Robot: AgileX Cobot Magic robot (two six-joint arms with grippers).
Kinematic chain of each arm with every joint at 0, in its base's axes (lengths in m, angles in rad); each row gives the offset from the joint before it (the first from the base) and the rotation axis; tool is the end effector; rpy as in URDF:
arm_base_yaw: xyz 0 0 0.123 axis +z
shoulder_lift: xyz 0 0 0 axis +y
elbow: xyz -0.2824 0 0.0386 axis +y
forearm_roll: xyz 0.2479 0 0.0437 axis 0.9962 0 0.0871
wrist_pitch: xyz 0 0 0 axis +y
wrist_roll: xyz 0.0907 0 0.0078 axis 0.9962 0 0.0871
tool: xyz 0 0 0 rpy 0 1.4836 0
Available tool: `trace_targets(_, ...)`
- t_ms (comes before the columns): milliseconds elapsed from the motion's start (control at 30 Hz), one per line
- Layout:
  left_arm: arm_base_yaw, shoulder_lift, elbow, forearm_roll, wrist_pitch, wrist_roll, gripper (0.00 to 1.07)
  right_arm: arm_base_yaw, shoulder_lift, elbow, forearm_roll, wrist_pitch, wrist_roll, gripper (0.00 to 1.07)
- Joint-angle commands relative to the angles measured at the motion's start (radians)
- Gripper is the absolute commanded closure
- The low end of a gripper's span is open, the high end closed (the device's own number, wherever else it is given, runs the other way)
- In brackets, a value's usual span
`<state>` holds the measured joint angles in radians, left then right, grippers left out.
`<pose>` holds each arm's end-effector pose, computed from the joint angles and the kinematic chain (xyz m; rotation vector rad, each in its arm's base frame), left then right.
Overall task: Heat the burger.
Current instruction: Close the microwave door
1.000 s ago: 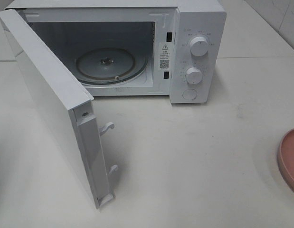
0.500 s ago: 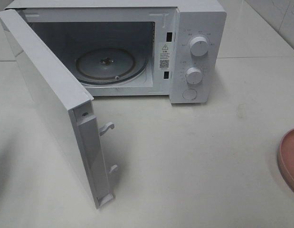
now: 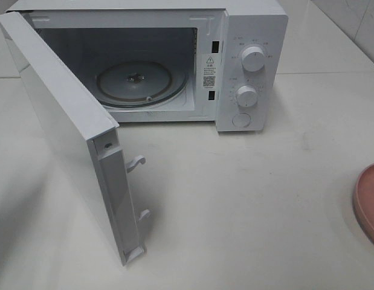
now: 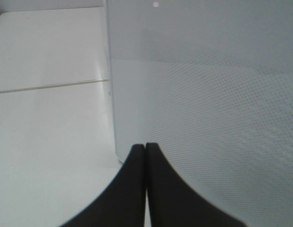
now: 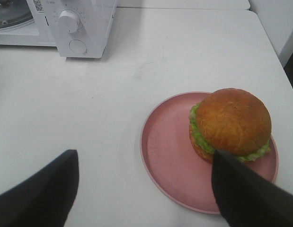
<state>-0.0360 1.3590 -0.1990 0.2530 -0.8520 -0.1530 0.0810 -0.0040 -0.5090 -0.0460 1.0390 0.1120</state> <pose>0.2036 -0.0245 0.1763 0.1813 1.7981 -0.1857 -0.0054 -0.0041 0.2815 0.0330 2.0092 0.0685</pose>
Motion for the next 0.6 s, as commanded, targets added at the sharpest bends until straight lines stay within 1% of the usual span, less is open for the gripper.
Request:
trace_targets(33, -0.074, 0.058, -0.011, -0.082, -0.076, 0.022, 1.07, -0.006, -0.026, 0.002, 0.004, -0.001, -0.004, 0.32)
trace_targets(100, -0.088, 0.067, -0.011, -0.098, -0.088, 0.026, 1.07, -0.006, -0.026, 0.002, 0.004, -0.001, -0.004, 0.32)
trace_targets(133, -0.121, 0.088, -0.011, -0.127, -0.108, 0.035, 1.07, -0.006, -0.026, 0.002, 0.004, -0.001, -0.004, 0.32)
trace_targets(167, -0.121, 0.088, -0.011, -0.127, -0.108, 0.035, 1.07, -0.006, -0.026, 0.002, 0.004, -0.001, -0.004, 0.32)
trace_targets(200, -0.148, 0.107, -0.011, -0.148, -0.121, 0.043, 1.07, -0.006, -0.026, 0.002, 0.004, -0.001, -0.004, 0.32)
trace_targets(267, -0.161, 0.112, -0.011, -0.157, -0.123, 0.047, 1.07, -0.006, -0.026, 0.002, 0.004, -0.001, -0.004, 0.32)
trace_targets(300, -0.183, 0.124, -0.013, -0.174, -0.132, 0.058, 1.07, -0.006, -0.026, 0.002, 0.004, -0.001, -0.004, 0.32)
trace_targets(367, -0.189, 0.129, -0.015, -0.181, -0.138, 0.063, 1.07, -0.006, -0.026, 0.002, 0.004, -0.001, -0.004, 0.32)
trace_targets(433, -0.218, 0.14, -0.04, -0.203, -0.138, 0.065, 1.07, -0.006, -0.026, 0.002, 0.004, -0.001, -0.004, 0.32)
trace_targets(533, -0.223, 0.144, -0.047, -0.206, -0.136, 0.065, 1.07, -0.006, -0.026, 0.002, 0.004, -0.001, -0.004, 0.32)
trace_targets(600, -0.24, 0.159, -0.077, -0.207, -0.131, 0.065, 1.07, -0.006, -0.026, 0.002, 0.004, -0.001, -0.004, 0.32)
